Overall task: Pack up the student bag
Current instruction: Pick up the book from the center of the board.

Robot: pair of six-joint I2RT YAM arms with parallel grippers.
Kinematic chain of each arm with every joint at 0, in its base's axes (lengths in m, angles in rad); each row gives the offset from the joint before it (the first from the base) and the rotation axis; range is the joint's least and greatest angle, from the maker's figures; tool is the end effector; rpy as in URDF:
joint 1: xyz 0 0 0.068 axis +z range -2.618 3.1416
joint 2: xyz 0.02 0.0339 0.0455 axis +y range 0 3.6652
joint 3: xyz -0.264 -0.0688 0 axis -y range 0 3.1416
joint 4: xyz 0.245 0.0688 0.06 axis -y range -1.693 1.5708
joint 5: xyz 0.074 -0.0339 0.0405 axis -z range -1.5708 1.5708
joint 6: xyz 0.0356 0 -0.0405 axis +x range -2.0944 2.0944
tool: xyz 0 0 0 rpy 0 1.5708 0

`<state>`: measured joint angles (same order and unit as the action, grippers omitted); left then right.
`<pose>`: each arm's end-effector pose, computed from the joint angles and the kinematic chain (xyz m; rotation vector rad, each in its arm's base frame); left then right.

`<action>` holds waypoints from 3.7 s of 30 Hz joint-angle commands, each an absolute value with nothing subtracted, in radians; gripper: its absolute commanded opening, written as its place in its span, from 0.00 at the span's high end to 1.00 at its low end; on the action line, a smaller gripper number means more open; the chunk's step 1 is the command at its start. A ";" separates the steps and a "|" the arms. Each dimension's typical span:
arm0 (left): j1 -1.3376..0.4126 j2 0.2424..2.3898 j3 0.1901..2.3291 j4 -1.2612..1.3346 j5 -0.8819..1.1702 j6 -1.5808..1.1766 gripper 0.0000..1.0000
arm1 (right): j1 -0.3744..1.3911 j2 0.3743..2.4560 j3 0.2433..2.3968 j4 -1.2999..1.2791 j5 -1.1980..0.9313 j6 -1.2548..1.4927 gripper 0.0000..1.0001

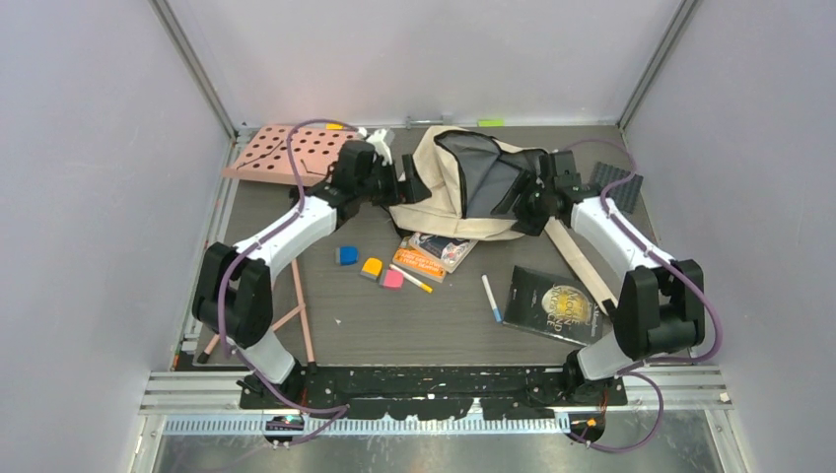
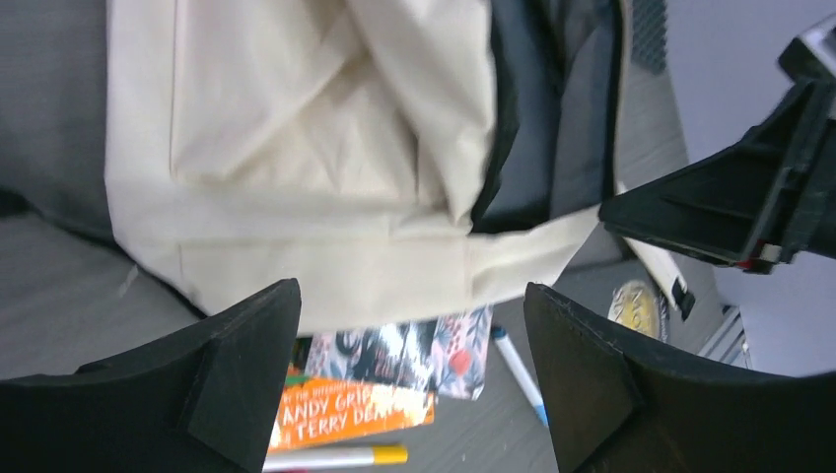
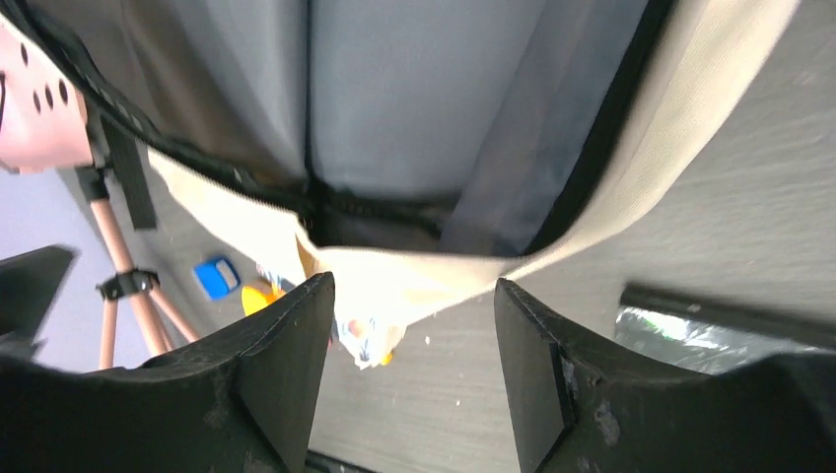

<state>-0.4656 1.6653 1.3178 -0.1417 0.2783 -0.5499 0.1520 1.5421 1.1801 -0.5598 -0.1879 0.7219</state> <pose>0.3452 -0.1844 0.2984 0.0905 2.1659 -0.8951 0.3239 0.0563 0.2599 0.6441 2.4885 0.5851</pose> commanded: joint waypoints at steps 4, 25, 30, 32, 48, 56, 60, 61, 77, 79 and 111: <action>-0.471 1.602 1.089 -0.029 0.334 -0.614 0.17 | 0.253 1.405 0.973 -0.277 -0.312 0.861 0.33; -0.471 1.723 1.039 -0.028 0.345 -0.554 0.45 | 0.363 1.569 0.771 0.033 -0.324 0.909 0.33; -0.475 1.746 1.051 -0.028 0.359 -0.543 0.46 | 0.370 1.618 0.761 0.083 -0.323 0.907 0.33; -0.480 1.755 1.056 -0.031 0.359 -0.538 0.47 | 0.375 1.646 0.764 0.109 -0.332 0.909 0.33; -0.517 1.758 1.051 -0.081 0.374 -0.526 0.70 | 0.415 1.662 0.831 0.141 -0.369 0.886 0.45; -0.536 1.666 1.017 -0.138 0.317 -0.544 0.71 | 0.416 1.595 0.944 -0.123 -0.315 0.848 0.69; -0.537 1.598 1.022 -0.183 0.269 -0.554 0.66 | 0.413 1.563 1.023 -0.331 -0.279 0.804 0.81; -0.536 1.581 1.024 -0.193 0.257 -0.555 0.65 | 0.413 1.561 1.041 -0.371 -0.265 0.780 0.85; -0.535 1.465 1.148 -0.345 0.145 -0.566 0.59 | 0.411 1.596 1.375 -1.160 -0.287 0.487 0.99; -0.534 1.478 1.183 -0.350 0.175 -0.556 0.58 | 0.411 1.613 1.414 -1.219 -0.321 0.452 0.99; -0.418 1.531 1.321 -0.213 0.354 -0.756 0.38 | 0.416 1.511 1.983 -1.721 -0.490 0.486 0.99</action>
<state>-0.4427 1.5970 1.2911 -0.2279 0.3336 -0.7509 0.4107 1.5799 1.8256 -1.5749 -0.3992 0.4263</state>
